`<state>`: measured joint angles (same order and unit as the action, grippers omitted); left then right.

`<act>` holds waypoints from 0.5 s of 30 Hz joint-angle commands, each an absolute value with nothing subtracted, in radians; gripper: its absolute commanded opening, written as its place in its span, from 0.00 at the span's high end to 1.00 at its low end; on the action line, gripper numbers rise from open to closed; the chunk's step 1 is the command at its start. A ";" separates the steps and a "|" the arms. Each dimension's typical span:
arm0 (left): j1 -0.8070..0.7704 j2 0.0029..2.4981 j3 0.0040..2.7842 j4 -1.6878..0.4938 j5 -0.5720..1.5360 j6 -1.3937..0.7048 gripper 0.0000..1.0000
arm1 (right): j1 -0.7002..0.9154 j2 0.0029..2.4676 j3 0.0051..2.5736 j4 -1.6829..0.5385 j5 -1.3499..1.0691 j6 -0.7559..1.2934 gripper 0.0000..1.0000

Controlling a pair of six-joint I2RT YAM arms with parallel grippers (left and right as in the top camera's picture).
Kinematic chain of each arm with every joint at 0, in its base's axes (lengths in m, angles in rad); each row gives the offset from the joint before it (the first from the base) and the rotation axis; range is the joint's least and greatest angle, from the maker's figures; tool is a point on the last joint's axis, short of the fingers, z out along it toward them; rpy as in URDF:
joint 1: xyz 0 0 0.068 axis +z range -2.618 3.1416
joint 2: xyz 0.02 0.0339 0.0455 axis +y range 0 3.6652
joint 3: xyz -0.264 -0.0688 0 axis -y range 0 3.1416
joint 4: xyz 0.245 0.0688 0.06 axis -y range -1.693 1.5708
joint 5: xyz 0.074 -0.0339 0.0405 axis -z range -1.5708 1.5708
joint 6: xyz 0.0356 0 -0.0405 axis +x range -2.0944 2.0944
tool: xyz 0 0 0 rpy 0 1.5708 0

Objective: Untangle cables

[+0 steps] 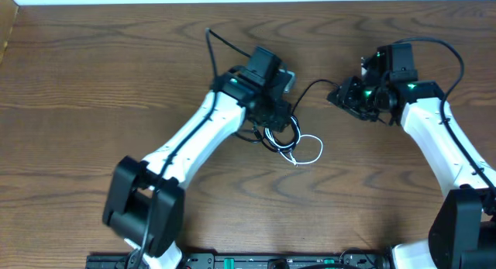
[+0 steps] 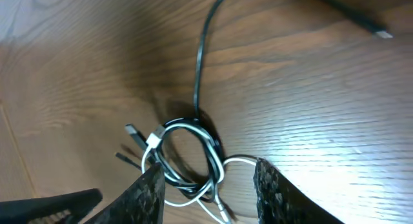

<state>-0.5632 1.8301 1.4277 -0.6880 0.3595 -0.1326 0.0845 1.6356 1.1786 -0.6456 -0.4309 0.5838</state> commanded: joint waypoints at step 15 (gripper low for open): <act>-0.706 2.094 1.419 -0.557 0.255 -0.381 0.54 | -0.025 1.644 1.180 -0.709 -0.474 0.496 0.55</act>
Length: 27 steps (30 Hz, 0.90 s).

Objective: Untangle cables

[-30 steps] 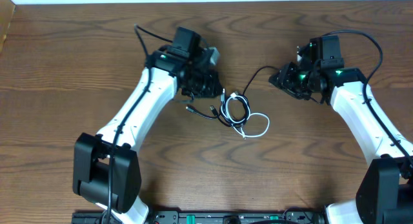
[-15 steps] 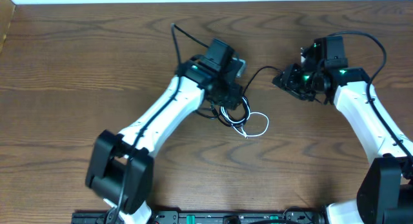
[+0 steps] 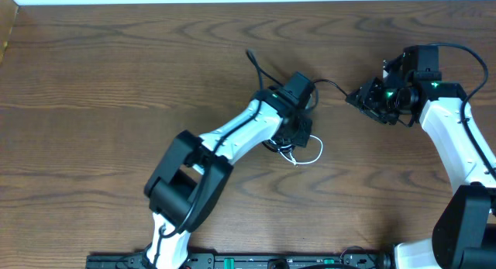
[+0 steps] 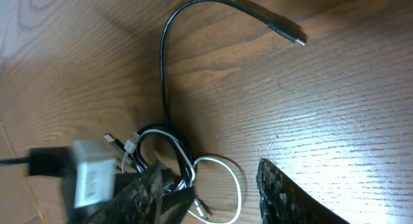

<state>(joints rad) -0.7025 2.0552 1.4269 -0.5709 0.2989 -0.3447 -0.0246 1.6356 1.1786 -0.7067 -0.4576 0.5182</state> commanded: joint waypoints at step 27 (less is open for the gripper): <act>-0.509 1.881 1.473 -0.475 0.934 -0.307 0.93 | -0.024 1.640 1.180 -0.631 -0.857 0.228 0.53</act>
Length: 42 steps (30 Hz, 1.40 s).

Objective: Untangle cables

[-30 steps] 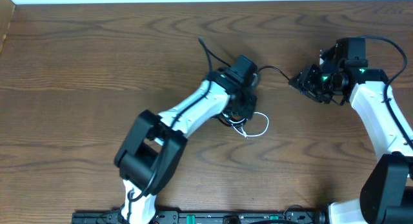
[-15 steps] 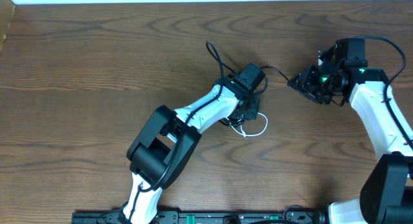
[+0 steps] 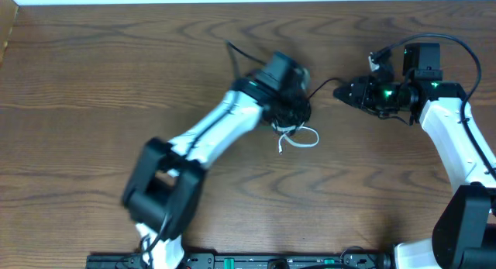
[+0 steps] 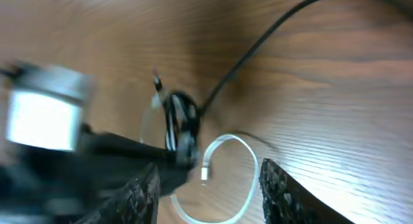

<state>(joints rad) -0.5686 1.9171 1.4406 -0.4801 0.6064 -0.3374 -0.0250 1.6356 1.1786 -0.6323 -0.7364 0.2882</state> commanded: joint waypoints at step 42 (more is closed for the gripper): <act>-0.387 1.885 1.470 -0.378 1.079 -0.564 0.93 | 0.249 1.731 1.180 -0.326 -0.647 0.661 0.64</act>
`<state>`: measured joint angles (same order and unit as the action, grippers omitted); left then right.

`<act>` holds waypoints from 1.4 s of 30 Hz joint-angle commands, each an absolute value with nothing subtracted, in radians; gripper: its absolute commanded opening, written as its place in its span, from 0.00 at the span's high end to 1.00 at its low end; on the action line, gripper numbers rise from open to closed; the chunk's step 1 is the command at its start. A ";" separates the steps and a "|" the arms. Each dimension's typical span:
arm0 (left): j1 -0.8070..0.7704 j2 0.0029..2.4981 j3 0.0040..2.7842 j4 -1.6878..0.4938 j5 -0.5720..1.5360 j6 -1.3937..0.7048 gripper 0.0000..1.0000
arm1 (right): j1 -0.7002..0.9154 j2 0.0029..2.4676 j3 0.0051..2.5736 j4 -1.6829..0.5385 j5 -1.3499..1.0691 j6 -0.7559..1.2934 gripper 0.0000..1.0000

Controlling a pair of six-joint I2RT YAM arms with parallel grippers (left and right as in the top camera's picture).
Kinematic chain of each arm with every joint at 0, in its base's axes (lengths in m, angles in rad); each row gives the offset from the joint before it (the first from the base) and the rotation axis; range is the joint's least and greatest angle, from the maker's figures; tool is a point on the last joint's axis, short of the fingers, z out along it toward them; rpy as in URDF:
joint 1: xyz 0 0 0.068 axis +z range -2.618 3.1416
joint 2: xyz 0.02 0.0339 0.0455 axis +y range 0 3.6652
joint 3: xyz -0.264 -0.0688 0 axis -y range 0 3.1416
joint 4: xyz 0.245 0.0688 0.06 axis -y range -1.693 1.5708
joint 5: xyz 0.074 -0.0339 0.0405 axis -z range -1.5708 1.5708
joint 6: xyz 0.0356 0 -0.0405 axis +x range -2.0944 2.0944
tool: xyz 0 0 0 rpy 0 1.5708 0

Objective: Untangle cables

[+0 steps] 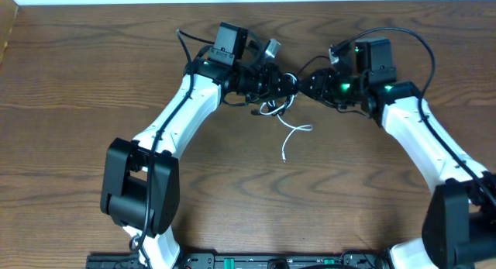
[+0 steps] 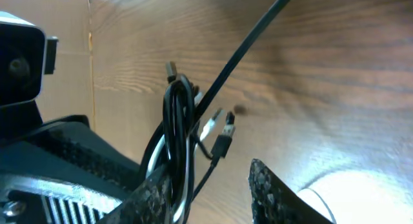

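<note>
A tangle of black and white cables [image 1: 277, 98] hangs at the far middle of the table, with my left gripper [image 1: 270, 84] shut on it. A white tail [image 1: 295, 132] trails from it onto the wood. My right gripper [image 1: 308, 86] faces the bundle from the right. In the right wrist view this gripper [image 2: 210, 195] is open. The bundle [image 2: 177, 127] stands upright against its left finger, with small plugs [image 2: 222, 130] sticking out. One black cable [image 2: 255, 37] runs off to the upper right. The left gripper's fingers [image 2: 77, 153] show behind the bundle.
The wooden table [image 1: 93, 91] ends at a white strip along the far edge. A box corner [image 1: 8, 29] shows at the far left. Both arms reach in from the near side and meet at the far middle.
My left gripper has moved back and to the left with the bundle. The right gripper has moved left, right up to the bundle. The white tail now lies stretched out on the table.
My left gripper was on the bundle at the table's middle and the right gripper stood apart, open. The left gripper then shifted right, later back, still on the bundle. Now the bundle is held up at the far middle with the open right gripper against it.
</note>
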<state>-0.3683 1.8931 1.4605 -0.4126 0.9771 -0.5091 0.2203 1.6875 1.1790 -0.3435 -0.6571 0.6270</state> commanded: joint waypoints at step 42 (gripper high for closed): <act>-0.265 1.885 1.470 -0.489 0.831 -0.301 0.41 | 0.047 1.709 1.180 -0.752 -0.474 0.450 0.99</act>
